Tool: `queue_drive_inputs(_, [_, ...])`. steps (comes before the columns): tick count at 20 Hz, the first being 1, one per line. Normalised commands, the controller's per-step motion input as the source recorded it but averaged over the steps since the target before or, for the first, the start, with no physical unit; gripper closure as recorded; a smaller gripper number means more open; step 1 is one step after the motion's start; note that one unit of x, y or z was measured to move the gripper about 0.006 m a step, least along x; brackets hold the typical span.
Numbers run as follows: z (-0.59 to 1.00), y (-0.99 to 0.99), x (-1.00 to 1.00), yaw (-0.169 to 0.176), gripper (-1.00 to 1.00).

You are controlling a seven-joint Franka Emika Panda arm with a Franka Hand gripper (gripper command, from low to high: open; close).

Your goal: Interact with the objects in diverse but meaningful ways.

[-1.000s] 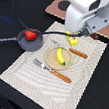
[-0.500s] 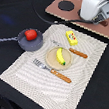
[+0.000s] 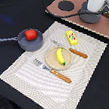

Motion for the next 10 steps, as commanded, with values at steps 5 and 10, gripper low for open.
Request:
queue_drive_inputs(5, [0.00, 0.83, -0.30, 0.006, 1.00])
queue_drive_inputs(10, [0.00, 0.84, -0.21, 0.002, 1.00])
